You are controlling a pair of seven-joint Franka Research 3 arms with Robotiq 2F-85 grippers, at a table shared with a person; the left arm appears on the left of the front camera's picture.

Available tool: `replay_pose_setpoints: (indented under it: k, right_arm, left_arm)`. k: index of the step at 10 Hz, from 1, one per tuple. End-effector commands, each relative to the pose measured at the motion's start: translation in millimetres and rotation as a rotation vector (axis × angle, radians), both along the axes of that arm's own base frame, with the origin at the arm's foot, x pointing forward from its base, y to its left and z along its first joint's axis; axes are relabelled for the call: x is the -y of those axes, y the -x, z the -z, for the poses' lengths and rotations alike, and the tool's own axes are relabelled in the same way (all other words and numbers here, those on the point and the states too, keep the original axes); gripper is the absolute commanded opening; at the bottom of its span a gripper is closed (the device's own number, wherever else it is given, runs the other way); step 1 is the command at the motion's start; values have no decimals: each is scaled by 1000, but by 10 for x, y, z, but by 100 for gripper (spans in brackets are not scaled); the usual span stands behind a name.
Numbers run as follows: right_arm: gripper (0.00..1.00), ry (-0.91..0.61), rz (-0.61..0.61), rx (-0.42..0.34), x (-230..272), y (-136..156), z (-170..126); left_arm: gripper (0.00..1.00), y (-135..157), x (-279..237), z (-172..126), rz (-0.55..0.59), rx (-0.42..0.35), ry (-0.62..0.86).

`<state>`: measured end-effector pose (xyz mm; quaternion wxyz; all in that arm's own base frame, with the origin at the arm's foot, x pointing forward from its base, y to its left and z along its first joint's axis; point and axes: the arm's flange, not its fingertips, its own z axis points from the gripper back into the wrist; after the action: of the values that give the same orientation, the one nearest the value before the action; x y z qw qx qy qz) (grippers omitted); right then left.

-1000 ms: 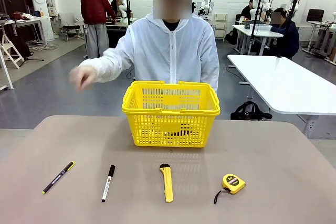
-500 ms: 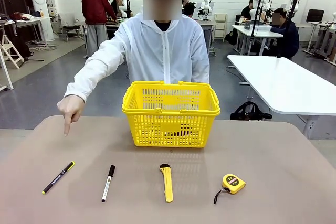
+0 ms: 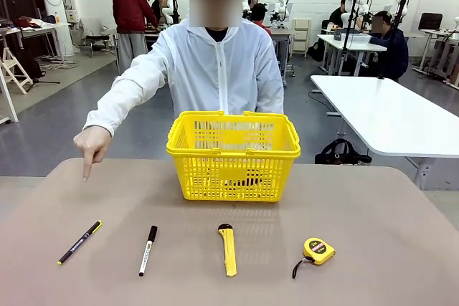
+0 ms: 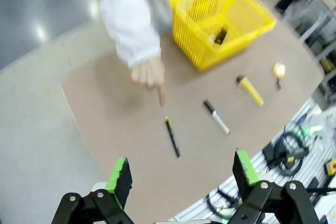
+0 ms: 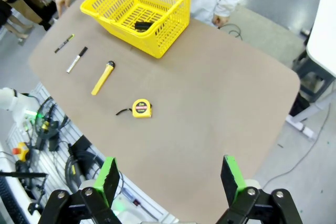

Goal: Place the items the person wants into the basket.
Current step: Pick up the item the person points to and place it in the Market Basket.

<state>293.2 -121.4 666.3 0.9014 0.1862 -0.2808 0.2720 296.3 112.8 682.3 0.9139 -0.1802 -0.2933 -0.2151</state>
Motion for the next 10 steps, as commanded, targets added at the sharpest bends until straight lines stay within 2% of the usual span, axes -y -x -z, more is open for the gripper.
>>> replay_pose_setpoints:
  k: [1, 3, 4, 6, 8, 10]
  right_arm:
    - [100, -6, -3, -3, 16, -21, 12]
    - [100, -6, -3, -3, 16, -21, 12]
    - [100, -6, -3, -3, 16, -21, 12]
    - [100, -6, -3, -3, 16, -21, 12]
    - [100, -6, -3, -3, 16, -21, 12]
    - [100, -6, -3, -3, 16, -21, 12]
  left_arm:
    - [100, -554, 475, 303, 26, -225, -240]
    - [100, -849, 1095, 880, 4, -279, -475]
    - [100, -921, 1325, 1321, 4, -327, -551]
    - [100, -805, 1502, 1934, -75, -336, -558]
    - [100, -686, 1561, 2172, -115, -311, -502]
    - [100, -616, 1551, 2206, -142, -305, -436]
